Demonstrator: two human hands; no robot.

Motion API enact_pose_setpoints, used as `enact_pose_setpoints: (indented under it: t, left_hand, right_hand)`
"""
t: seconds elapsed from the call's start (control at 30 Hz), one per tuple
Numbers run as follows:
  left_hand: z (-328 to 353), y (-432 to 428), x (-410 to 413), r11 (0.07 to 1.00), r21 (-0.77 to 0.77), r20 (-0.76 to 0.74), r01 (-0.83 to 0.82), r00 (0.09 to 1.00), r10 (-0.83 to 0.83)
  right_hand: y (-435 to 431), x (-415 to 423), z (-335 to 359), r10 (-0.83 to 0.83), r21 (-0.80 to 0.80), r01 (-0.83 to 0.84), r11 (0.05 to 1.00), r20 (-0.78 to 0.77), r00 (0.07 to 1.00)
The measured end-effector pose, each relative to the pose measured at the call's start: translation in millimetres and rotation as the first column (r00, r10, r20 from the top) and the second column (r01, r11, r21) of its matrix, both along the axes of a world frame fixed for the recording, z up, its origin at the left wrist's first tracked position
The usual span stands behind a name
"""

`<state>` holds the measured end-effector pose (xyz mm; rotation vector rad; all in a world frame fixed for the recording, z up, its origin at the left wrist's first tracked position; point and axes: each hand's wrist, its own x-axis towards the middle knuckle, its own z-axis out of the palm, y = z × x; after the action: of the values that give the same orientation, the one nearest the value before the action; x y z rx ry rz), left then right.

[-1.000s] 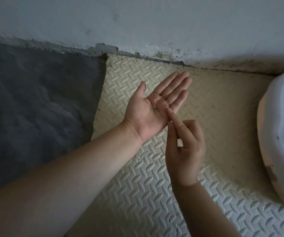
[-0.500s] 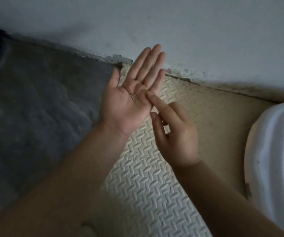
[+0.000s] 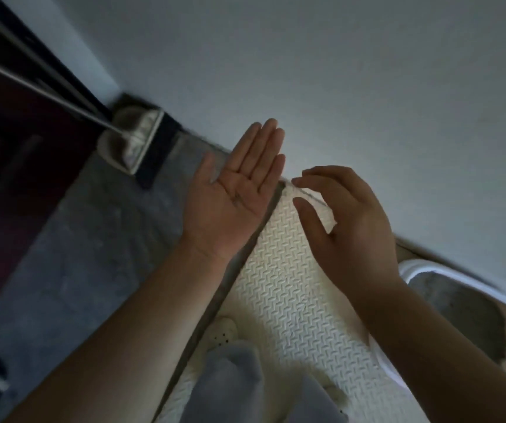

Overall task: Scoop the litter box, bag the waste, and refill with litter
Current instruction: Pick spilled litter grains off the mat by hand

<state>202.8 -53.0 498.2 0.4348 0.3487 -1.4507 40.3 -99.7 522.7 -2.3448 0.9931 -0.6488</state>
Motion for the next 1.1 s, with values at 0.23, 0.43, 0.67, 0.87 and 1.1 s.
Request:
enact_pose_setpoints:
  t: [0.23, 0.43, 0.67, 0.87, 1.1]
  left_hand:
    - [252, 76, 59, 0.951, 0.046, 0.166, -0.307, 0.941, 0.296]
    - [360, 184, 56, 0.831, -0.082, 0.203, -0.551, 0.807, 0.555]
    - [433, 347, 52, 0.556, -0.229, 0.141, -0.799, 0.538, 0.831]
    - [462, 483, 72, 0.304, -0.323, 0.163, -0.896, 0.264, 0.951]
    - [464, 639, 119, 0.091, -0.288, 0.202, -0.953, 0.032, 0.979]
  right_hand:
    - [14, 57, 261, 0.144, -0.054, -0.152, 0.987, -0.127, 0.981]
    - [80, 83, 373, 0.328, -0.099, -0.340, 0.935, -0.123, 0.937]
    - [180, 121, 452, 0.588, -0.149, -0.604, 0.783, -0.141, 0.797]
    - [305, 201, 482, 0.798, -0.203, -0.817, 0.540, -0.186, 0.573]
    - [471, 302, 491, 0.918, -0.186, -0.927, 0.326, -0.174, 0.357]
